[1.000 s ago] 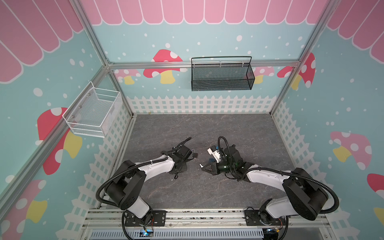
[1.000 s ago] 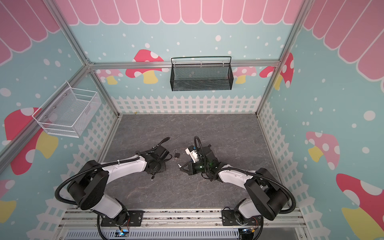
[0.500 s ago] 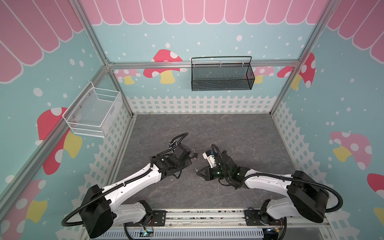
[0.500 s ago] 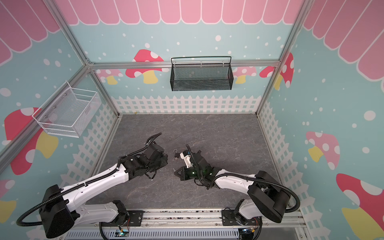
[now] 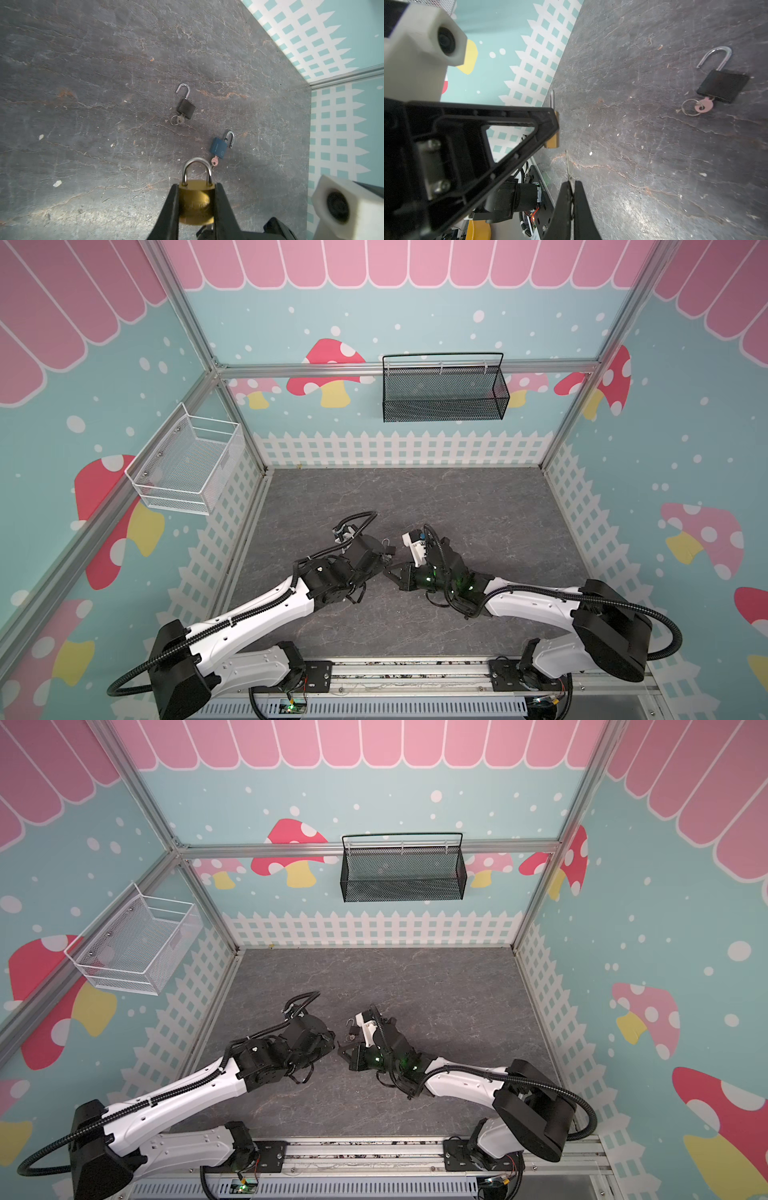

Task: Unlock with the key

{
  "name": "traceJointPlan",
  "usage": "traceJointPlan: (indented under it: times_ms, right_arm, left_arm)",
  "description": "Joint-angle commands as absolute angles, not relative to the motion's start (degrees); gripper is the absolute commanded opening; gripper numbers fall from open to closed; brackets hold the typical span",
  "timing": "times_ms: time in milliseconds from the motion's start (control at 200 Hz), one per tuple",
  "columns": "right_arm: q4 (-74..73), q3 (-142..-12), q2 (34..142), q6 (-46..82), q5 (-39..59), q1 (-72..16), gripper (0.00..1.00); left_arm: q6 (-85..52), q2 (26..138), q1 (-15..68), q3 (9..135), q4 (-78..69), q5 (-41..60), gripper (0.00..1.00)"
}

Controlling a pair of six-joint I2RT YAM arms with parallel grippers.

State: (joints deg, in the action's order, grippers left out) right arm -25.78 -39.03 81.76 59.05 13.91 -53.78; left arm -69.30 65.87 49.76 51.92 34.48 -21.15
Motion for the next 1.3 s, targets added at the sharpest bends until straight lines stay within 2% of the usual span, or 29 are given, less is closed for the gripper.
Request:
traceJointPlan:
  times_ms: [0,690,1006,1296]
  right_arm:
    - [-27.0,-40.8,83.3,60.2,13.1,-54.4,0.0]
    - [-27.7,-43.7,85.6,59.4,14.4,-55.9,0.0]
    - [-25.0,-43.9,85.4,60.3,10.1,-55.8,0.0]
    - [-25.0,-45.9,85.5,58.8,13.3,-56.7,0.0]
  left_arm:
    - [-71.3,64.8,50.3,54.0,35.6,-24.7,0.0]
    - [-72.0,65.5,50.3,54.0,35.5,-25.5,0.0]
    - [-71.3,65.3,50.3,54.1,35.5,-24.8,0.0]
    - [-71.3,64.9,50.3,53.8,35.6,-25.8,0.0]
